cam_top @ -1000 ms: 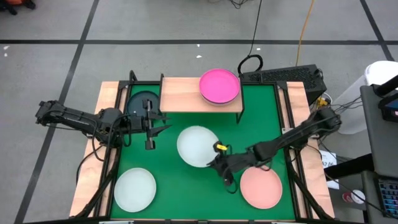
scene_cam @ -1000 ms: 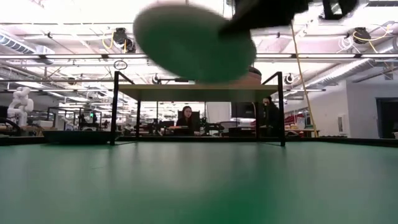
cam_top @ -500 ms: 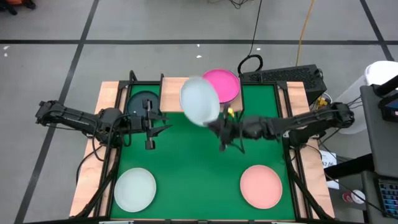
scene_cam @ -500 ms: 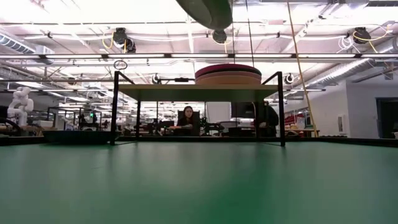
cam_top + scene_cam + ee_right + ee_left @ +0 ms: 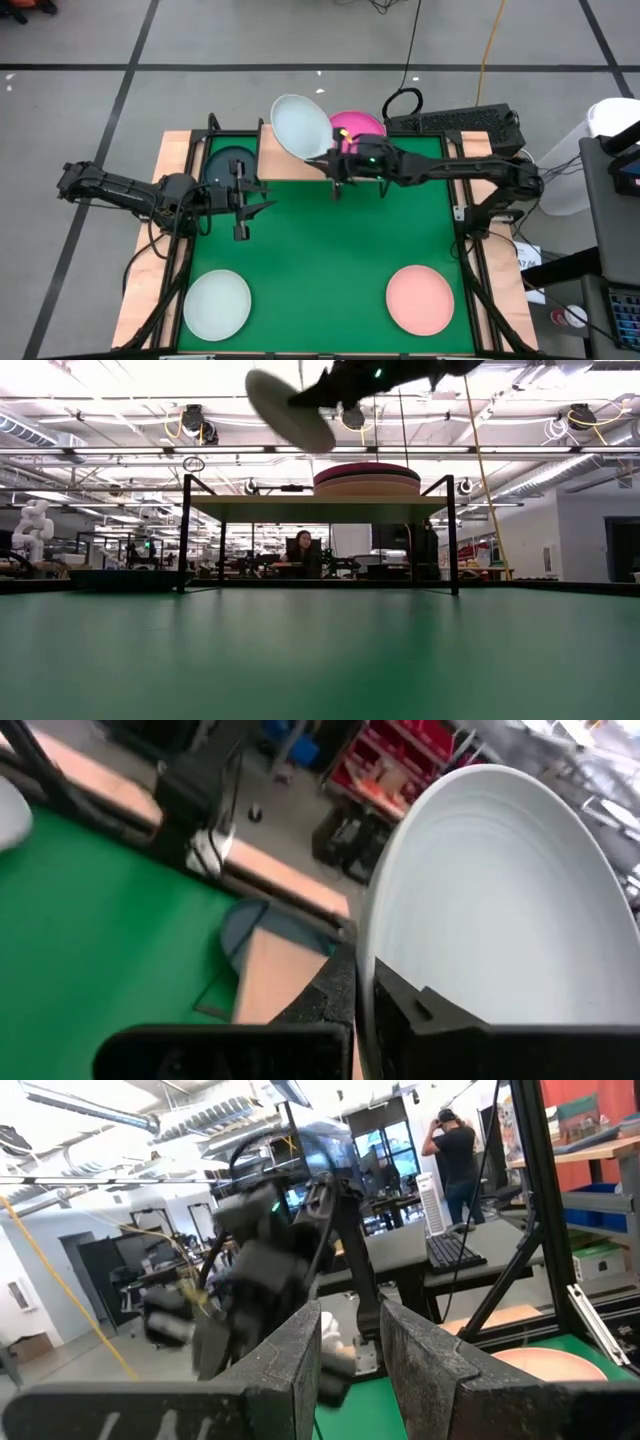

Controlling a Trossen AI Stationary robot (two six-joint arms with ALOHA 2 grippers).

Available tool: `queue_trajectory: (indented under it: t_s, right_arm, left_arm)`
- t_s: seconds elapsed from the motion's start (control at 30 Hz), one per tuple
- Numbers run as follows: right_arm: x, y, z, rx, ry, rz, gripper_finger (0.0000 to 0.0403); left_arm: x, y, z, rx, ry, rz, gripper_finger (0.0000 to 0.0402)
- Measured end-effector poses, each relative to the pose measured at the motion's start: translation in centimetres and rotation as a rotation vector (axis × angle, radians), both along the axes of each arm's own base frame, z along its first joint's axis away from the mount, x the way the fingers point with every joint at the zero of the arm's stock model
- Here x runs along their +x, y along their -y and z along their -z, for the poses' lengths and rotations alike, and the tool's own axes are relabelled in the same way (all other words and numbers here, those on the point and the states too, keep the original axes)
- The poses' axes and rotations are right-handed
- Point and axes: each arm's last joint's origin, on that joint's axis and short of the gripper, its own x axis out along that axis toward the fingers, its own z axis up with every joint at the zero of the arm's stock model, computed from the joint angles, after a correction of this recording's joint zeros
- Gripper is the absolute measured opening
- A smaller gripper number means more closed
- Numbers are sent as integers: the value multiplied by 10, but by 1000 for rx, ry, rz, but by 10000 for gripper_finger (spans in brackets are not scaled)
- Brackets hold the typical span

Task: Place and stack plates onto a shelf
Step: Put the right white plate on the shelf

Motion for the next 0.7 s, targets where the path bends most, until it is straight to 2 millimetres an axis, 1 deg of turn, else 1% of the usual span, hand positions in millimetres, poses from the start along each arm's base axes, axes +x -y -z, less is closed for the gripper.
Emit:
queue_trajectory:
  t_s: [0.27,0.4,0.57,0.7]
  right_arm:
    - [31,13,34,-34,-77,-66,0]
    - [44,21,46,-46,-109,-59,0]
    - [48,37,61,-27,-148,-24,0]
    - [45,50,65,15,-165,17,0]
  left_arm:
    - [0,0,0,0,0,0,113]
    - [0,0,0,0,0,0,113]
    - [0,0,0,0,0,0,113]
    - [0,0,0,0,-1,0,113]
